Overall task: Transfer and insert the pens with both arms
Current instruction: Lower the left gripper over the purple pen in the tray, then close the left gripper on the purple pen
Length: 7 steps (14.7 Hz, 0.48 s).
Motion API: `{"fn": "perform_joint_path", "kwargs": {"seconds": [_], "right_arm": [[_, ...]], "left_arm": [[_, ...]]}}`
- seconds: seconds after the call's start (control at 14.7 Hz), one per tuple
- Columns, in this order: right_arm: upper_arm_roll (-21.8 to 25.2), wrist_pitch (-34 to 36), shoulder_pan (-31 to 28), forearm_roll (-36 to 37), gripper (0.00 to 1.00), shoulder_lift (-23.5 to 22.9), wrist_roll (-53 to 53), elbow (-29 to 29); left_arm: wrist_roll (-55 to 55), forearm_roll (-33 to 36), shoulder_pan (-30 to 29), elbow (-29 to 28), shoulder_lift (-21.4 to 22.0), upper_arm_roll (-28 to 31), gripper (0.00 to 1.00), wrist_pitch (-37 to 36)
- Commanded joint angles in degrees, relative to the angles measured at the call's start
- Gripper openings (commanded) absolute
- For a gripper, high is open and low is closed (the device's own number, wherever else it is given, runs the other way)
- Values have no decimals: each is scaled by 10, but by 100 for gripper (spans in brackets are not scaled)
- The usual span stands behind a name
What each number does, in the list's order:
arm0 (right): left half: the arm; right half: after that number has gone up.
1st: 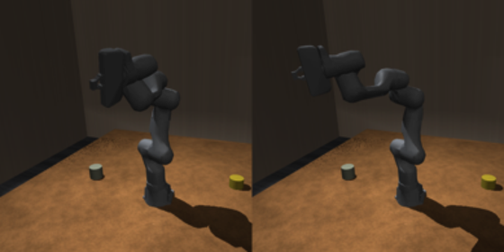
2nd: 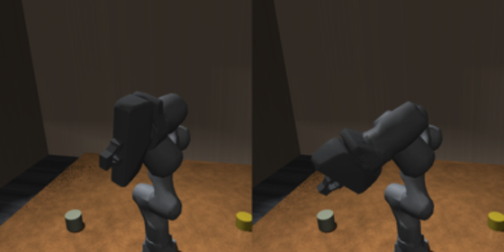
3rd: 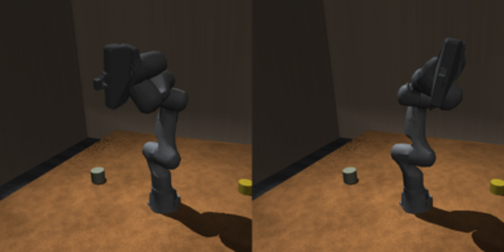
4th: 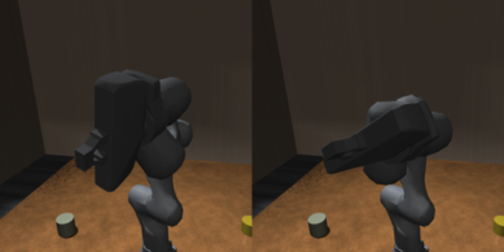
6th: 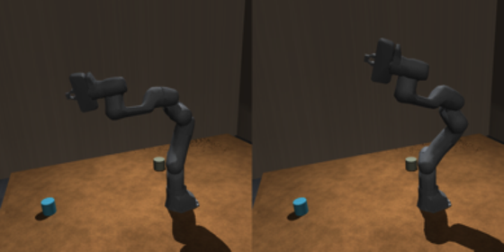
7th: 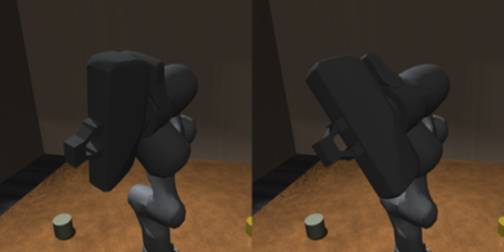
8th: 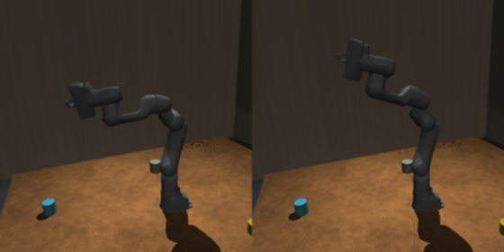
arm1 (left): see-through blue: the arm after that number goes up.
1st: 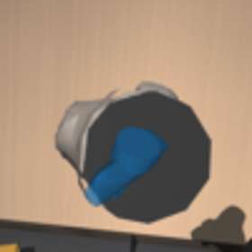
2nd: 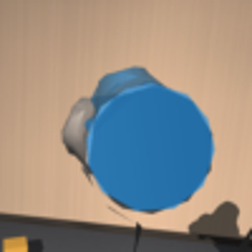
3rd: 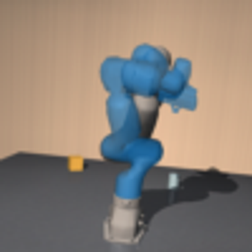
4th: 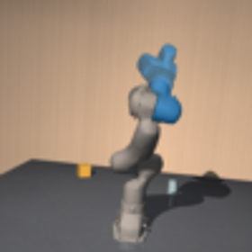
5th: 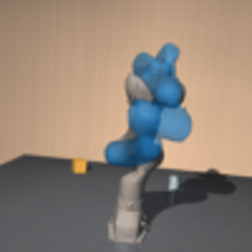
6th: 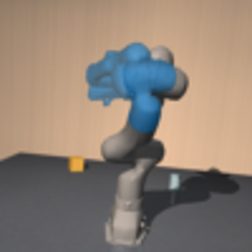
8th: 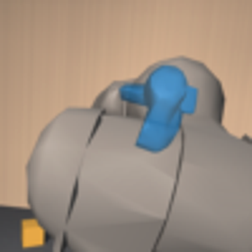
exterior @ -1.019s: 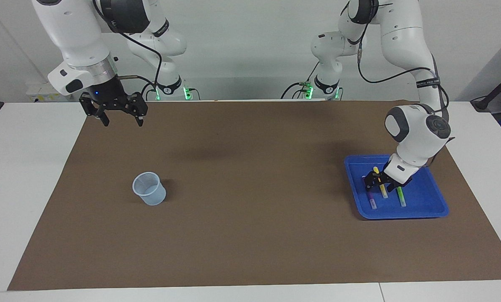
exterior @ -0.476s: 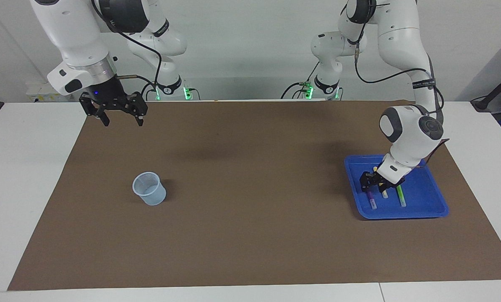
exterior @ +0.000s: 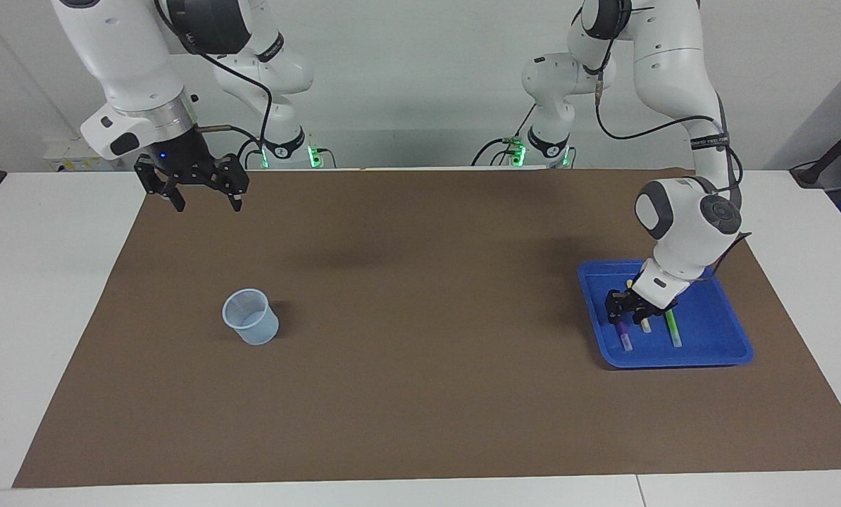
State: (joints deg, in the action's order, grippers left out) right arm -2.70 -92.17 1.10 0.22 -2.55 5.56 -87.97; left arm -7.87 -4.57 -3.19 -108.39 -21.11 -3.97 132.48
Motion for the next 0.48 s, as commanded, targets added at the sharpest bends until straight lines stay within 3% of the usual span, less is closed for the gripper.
{"fn": "perform_joint_path", "kwargs": {"seconds": [0.0,0.41], "right_arm": [[-3,1,-7,-14,100,13,6,-15],[-3,-12,-7,-14,100,13,5,-16]], "left_arm": [[5,-9,7,-21,14,7,59,12],[6,-9,13,-29,12,7,54,27]]}}
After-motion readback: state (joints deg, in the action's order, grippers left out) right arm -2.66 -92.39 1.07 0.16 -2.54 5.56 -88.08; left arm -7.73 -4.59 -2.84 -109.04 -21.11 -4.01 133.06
